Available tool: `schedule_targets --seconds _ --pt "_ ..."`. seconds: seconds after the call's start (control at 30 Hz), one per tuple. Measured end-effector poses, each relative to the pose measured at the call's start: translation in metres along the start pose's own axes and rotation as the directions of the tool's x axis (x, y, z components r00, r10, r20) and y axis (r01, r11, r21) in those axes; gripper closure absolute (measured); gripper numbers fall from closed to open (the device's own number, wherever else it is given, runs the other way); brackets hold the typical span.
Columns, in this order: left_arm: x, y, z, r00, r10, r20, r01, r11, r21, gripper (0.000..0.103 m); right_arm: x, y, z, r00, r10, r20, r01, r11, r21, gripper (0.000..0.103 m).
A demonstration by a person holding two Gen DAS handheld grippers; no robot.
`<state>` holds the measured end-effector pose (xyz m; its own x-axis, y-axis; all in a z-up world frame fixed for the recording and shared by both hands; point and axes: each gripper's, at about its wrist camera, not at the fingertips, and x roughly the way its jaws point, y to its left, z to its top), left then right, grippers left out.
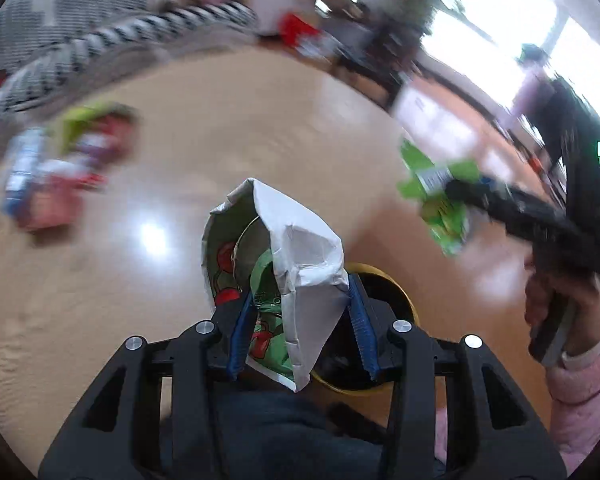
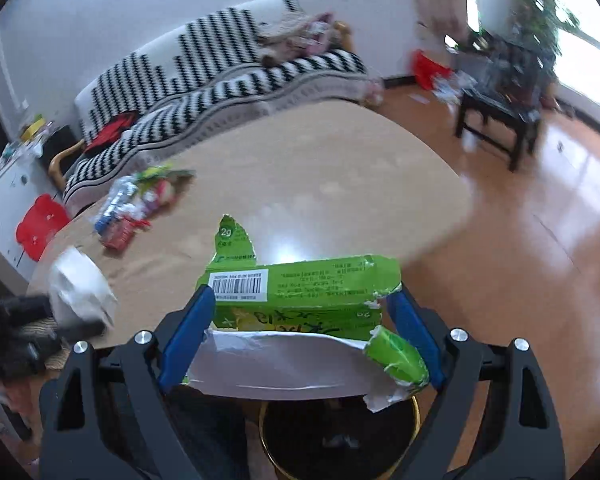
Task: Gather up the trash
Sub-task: 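Carry both wrappers over the black bin and open both grippers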
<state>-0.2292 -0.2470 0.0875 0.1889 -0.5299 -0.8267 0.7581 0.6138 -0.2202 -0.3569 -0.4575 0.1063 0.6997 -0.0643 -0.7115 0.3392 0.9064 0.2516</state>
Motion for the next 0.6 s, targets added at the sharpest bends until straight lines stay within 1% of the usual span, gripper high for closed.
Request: schedule_targets --seconds 0.1,0.2,0.27,0.33,0.4,0.43,0.6 --pt "0.043 -0.044 -0.016 0.995 -0.055 -0.088 0.061 0.996 0.065 0.06 -0.008 -0.034 -0.026 0.999 -0.03 -0.022 0.031 0.998 0.05 0.018" --pt "0.083 -0.068 -0.032 0.985 -0.075 -0.155 0.089 0.992 0.086 0.06 0.005 -0.057 -0.054 0.996 -0.038 -0.075 0.045 0.995 0.094 0.018" --pt "0.11 -0.074 -0.044 0.975 -0.081 -0.206 0.097 0.993 0.071 0.06 0.023 -0.07 -0.074 0.991 -0.044 -0.123 0.06 0.99 0.126 0.018" --pt "0.136 -0.078 -0.056 0.965 -0.063 -0.256 0.084 0.994 0.072 0.06 0.045 -0.086 -0.097 0.983 -0.023 -0.182 0.057 0.982 0.18 0.018" --pt "0.155 -0.079 -0.066 0.953 -0.059 -0.297 0.079 0.995 0.057 0.06 0.064 -0.094 -0.115 0.973 -0.016 -0.229 0.063 0.978 0.2 0.018" --pt "0.164 -0.077 -0.07 0.946 -0.062 -0.318 0.079 0.996 0.042 0.06 0.069 -0.095 -0.12 0.969 -0.013 -0.245 0.065 0.977 0.203 0.018" --pt "0.183 -0.071 -0.072 0.932 -0.057 -0.357 0.071 0.997 0.026 0.06 0.095 -0.103 -0.131 0.956 0.012 -0.294 0.06 0.97 0.234 0.018"
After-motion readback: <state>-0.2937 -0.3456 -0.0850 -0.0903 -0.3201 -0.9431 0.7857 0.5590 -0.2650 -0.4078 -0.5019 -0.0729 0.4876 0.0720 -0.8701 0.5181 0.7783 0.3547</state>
